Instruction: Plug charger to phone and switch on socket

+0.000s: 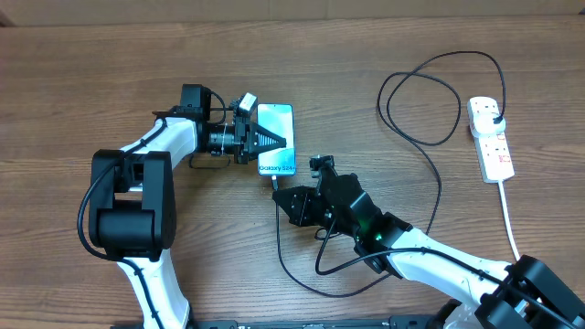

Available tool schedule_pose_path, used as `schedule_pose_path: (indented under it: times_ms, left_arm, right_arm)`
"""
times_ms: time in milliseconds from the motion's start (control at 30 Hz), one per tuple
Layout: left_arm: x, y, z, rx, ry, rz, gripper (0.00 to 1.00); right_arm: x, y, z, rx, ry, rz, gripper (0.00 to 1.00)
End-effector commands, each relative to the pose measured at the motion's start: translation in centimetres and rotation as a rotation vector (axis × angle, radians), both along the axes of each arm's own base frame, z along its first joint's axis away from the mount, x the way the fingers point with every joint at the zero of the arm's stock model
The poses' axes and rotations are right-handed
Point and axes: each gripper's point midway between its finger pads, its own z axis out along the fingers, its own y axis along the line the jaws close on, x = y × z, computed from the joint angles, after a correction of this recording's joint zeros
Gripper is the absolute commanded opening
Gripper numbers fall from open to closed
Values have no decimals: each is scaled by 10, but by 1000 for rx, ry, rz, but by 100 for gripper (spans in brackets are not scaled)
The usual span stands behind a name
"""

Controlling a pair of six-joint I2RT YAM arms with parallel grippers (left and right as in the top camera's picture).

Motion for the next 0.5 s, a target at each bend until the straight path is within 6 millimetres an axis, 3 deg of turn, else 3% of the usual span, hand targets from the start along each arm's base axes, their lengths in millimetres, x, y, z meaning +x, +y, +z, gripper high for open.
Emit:
schedule_pose_path:
  times_ms: [0,467]
  left_arm:
    - [-1,-1,20,-36,-29,-8,4]
    - [-2,-1,20,-36,-9,-6,4]
  right_arm:
    - [3,-3,6,12,-27,-27,4]
    - [18,-15,5,37,25,-119,4]
